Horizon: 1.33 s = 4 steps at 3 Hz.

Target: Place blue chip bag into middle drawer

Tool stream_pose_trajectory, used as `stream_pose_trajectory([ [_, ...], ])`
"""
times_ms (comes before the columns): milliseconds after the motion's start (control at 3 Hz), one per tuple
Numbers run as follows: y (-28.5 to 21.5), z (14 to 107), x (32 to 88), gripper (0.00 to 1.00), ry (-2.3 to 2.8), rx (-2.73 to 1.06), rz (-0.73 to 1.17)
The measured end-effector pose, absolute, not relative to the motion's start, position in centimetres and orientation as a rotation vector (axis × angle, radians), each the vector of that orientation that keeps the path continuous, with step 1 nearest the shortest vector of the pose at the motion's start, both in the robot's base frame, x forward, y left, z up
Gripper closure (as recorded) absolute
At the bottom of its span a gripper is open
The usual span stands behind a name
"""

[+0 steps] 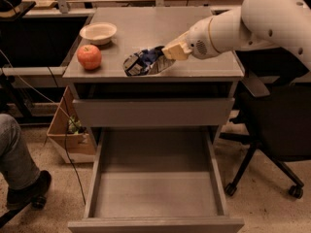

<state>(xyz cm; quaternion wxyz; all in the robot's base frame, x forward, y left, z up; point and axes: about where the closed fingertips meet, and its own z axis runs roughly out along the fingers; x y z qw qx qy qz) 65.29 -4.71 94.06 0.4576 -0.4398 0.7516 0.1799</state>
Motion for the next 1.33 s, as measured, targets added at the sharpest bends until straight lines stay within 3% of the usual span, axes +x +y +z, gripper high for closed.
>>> stream_pose_trajectory([
  [1333, -3.6, 78.8, 51.9, 1.0, 1.95, -1.135, 0.774],
])
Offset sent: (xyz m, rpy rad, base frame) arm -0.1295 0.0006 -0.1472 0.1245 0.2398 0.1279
